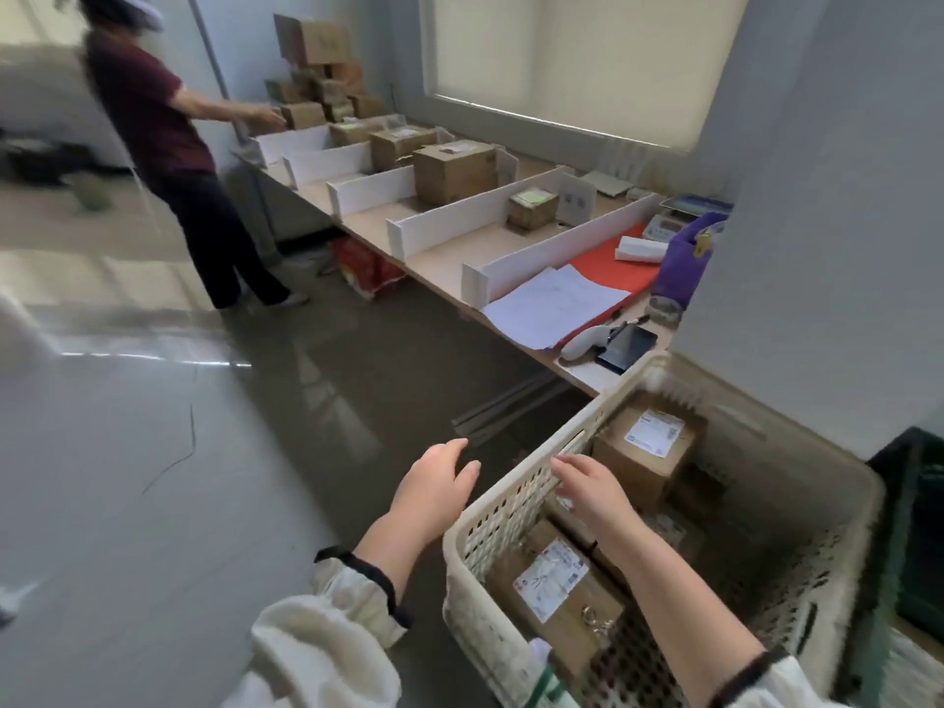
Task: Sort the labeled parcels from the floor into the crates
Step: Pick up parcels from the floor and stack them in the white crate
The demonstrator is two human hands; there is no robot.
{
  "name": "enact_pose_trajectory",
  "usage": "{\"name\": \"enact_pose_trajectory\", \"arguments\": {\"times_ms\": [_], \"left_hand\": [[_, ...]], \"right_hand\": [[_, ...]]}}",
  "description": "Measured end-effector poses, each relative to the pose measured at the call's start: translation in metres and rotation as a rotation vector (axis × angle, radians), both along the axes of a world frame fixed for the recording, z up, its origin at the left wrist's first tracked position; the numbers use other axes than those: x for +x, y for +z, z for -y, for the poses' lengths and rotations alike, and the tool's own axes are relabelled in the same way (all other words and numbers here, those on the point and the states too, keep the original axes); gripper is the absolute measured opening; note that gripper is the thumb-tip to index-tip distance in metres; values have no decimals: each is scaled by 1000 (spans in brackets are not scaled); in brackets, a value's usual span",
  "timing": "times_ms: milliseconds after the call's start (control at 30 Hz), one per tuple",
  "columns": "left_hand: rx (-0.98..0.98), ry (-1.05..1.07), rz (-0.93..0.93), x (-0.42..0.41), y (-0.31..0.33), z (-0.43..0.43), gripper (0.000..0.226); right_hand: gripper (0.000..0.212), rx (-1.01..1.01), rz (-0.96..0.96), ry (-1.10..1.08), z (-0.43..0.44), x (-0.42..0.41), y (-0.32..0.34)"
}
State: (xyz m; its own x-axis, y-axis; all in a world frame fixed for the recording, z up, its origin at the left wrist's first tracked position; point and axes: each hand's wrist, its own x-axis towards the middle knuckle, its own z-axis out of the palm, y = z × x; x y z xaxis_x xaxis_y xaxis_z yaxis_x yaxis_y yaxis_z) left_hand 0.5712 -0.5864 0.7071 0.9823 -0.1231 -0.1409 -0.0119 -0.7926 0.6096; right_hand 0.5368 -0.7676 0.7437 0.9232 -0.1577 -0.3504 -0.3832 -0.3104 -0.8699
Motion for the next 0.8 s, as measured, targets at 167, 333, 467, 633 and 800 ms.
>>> {"name": "enact_pose_trajectory", "arguments": {"times_ms": [167,333,467,633,800], "left_hand": [[-53,178,14,-46,4,-81,49],[-75,335,5,-113,8,-188,49],[-30,484,-29,-196,5,-296,49],[-32,867,-97,-338,-15,-428,47],[-148,1235,-156,-473,-39,-500,46]], "right_hand": [[31,5,25,160,-76,-19,6],[14,13,28,286,-185,-53,6],[11,33,-36,458,-302,-103,-9],[10,49,-173,811,-458,-187,-36],[13,25,-273,1122,-570,-267,-54]]}}
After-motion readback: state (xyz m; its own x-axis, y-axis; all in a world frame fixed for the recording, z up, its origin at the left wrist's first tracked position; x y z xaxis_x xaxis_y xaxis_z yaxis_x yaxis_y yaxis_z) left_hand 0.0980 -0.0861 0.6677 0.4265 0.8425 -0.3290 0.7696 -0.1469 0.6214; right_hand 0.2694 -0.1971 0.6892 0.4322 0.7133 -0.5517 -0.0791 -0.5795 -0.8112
